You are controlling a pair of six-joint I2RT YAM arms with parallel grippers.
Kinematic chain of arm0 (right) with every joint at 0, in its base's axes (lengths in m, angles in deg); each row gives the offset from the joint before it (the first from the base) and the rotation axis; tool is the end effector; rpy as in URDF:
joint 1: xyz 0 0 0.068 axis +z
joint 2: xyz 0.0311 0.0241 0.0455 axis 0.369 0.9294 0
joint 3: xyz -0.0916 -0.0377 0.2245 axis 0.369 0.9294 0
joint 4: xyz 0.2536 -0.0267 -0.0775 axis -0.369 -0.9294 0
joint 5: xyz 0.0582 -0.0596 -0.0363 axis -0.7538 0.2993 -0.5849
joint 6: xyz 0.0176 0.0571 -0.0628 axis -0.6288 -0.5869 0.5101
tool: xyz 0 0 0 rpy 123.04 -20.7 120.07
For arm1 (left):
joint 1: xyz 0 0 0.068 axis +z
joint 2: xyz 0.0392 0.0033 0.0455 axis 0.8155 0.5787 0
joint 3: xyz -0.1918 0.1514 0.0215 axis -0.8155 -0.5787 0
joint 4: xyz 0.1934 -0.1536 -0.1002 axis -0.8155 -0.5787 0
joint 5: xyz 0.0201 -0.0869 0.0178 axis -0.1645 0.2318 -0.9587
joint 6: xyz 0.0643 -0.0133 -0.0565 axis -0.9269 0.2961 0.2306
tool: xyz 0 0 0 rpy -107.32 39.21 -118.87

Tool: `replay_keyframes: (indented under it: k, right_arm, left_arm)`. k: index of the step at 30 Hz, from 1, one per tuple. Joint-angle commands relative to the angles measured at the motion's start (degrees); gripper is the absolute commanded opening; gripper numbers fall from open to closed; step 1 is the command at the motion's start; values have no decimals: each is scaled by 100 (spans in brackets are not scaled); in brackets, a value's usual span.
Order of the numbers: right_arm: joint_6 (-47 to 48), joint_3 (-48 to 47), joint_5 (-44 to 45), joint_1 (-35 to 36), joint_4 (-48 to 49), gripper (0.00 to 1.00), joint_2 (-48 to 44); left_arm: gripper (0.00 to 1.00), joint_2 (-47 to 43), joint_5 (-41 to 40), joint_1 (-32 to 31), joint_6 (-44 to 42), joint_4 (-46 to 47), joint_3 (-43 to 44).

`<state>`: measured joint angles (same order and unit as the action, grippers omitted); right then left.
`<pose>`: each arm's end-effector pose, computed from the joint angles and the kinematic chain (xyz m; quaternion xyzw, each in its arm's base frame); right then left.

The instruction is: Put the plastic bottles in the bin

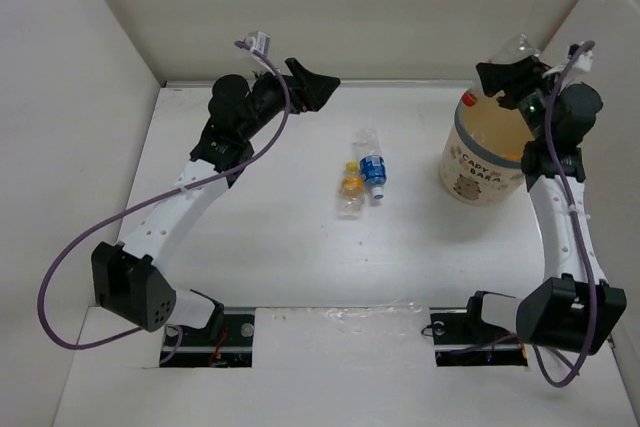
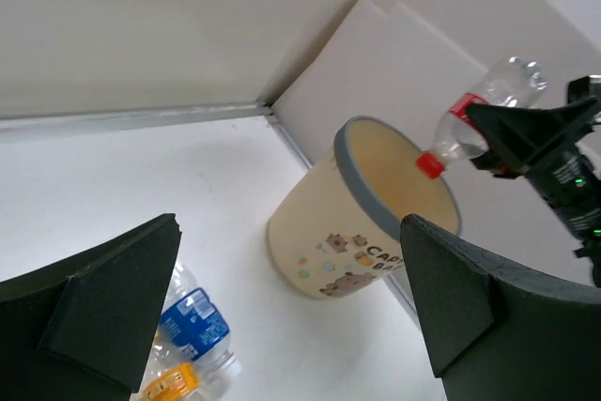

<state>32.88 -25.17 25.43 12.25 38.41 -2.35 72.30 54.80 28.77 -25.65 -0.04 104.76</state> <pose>0.3342 -0.0219 0.4086 0.0692 0.6352 0.2992 0.7086 0.3165 -0.1813 0.4263 0.0912 0.6018 -0.4772 0.6338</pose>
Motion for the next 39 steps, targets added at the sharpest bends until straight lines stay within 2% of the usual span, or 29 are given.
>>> replay_keyframes:
  k: [1, 2, 3, 4, 5, 6, 7, 8, 11, 14, 18, 22, 28, 34, 39]
  right_arm:
    - [49, -129, 801, -517, -1027, 1, -227]
    - [49, -68, 1203, -622, -1132, 1, -280]
    - [49, -67, 1407, -780, -1421, 7, -280]
    - [-3, -67, 1574, -851, -1571, 17, -350]
    - [-4, -128, 1724, -904, -1677, 33, -412]
    - [-4, -129, 1978, -966, -1765, 81, -412]
    - [-4, -198, 2146, -966, -1966, 93, -473]
    - [-4, -251, 2278, -966, -2064, 100, -474]
    - [75, -523, 2612, -966, -2512, 100, -527]
    - [137, -804, 2903, -966, -2916, 100, -527]
    - [312, -920, 2781, -966, -3102, 100, -780]
    - [488, -972, 2667, -755, -3286, 100, -948]
    - [761, -903, 2438, -404, -3550, 100, -948]
    - [866, -691, 2454, 61, -3498, 100, -1124]
    - [866, -577, 2455, 62, -3445, 100, -1063]
  left_arm:
    - [100, 358, -92, 3, -133, -84, -83]
    - [100, 428, -92, 3, -202, -137, -83]
    - [100, 498, -92, 3, -203, -199, -83]
    - [100, 569, -92, 3, -264, -278, -83]
    - [100, 622, -188, 3, -265, -479, -83]
    - [100, 692, -189, 3, -352, -559, -83]
    - [100, 693, -189, 3, -422, -612, -83]
    - [100, 745, -241, 3, -423, -612, -144]
    - [100, 798, -346, 3, -484, -726, -215]
    - [100, 1184, -426, 3, -484, -1042, 74]
    - [100, 1904, -488, -50, -484, -1490, 628]
    - [100, 3018, -838, -269, -432, -2507, 1620]
    - [100, 3978, -1515, -665, -292, -3362, 3044]
    - [100, 4840, -1498, -718, -159, -3811, 4117]
    - [100, 5455, -1287, -718, -45, -4127, 4794]
